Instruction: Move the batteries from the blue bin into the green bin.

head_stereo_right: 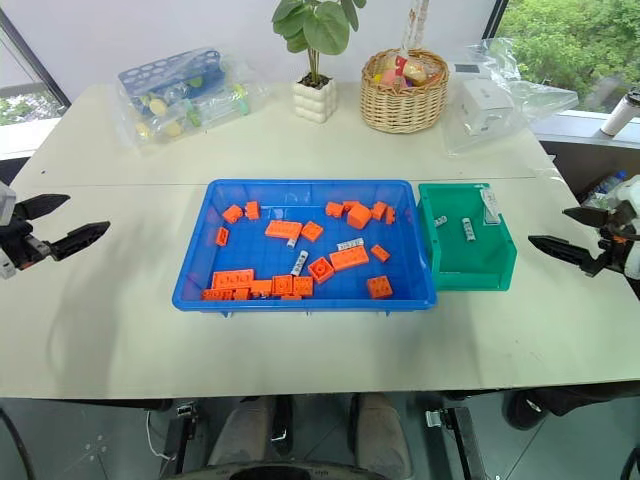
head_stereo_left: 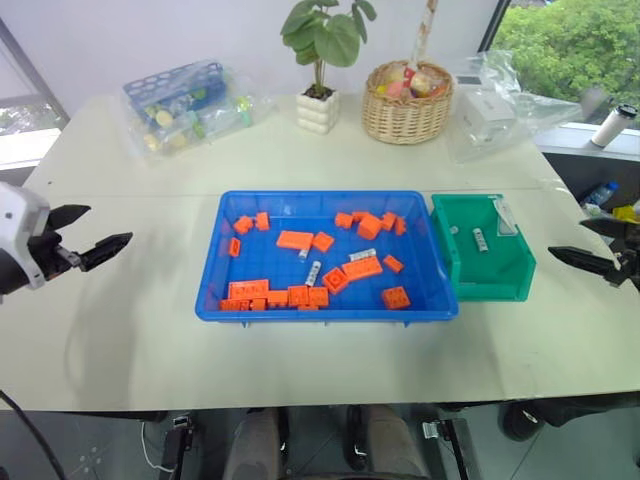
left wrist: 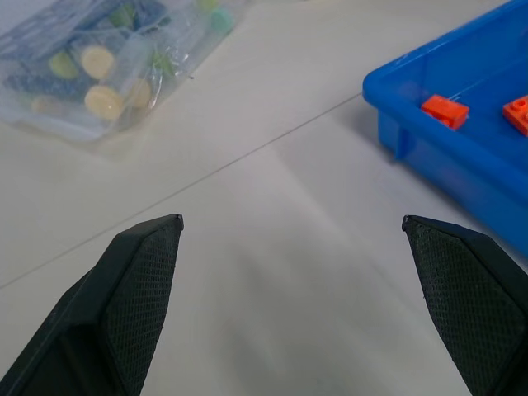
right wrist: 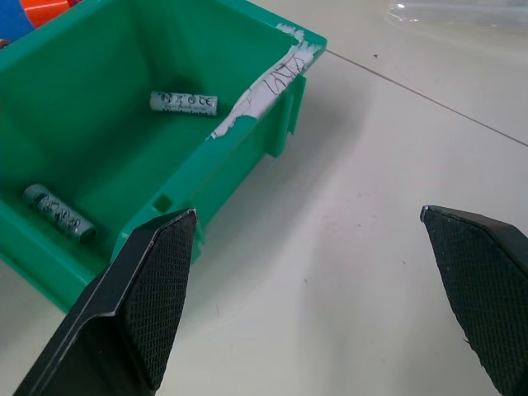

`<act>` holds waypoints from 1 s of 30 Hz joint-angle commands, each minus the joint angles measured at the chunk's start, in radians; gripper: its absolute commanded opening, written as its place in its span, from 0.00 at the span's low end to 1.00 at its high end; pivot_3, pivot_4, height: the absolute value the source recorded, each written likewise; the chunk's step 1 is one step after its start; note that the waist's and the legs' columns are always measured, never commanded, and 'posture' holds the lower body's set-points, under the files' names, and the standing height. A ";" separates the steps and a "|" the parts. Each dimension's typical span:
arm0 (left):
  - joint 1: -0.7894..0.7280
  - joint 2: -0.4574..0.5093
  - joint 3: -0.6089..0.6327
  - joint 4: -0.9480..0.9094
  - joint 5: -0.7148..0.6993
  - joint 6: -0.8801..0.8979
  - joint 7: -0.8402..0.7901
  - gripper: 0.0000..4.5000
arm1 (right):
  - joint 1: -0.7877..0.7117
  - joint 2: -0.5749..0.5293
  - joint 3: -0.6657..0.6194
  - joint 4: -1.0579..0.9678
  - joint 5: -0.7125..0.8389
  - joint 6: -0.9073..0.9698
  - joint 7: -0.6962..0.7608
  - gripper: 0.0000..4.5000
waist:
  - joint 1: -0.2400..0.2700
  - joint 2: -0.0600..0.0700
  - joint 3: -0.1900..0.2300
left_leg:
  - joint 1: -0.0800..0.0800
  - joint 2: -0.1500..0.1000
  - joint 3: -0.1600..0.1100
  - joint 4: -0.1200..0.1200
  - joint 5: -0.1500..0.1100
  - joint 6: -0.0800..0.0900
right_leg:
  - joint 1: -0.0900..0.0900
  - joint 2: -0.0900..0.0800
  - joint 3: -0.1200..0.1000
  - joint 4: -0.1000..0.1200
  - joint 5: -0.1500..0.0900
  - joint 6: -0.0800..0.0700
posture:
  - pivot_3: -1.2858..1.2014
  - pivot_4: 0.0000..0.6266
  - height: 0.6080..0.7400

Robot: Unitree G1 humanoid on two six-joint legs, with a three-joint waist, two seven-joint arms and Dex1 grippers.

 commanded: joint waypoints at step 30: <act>0.005 0.018 -0.008 -0.327 -0.188 0.190 -0.138 1.00 | -0.391 0.100 0.230 -0.265 0.012 0.224 0.079 0.99 | -0.010 0.004 0.003 | 0.000 -0.001 0.001 0.001 0.000 0.000 | 0.000 0.002 0.000 0.002 0.002 0.003 | 0.52 0.24 0.97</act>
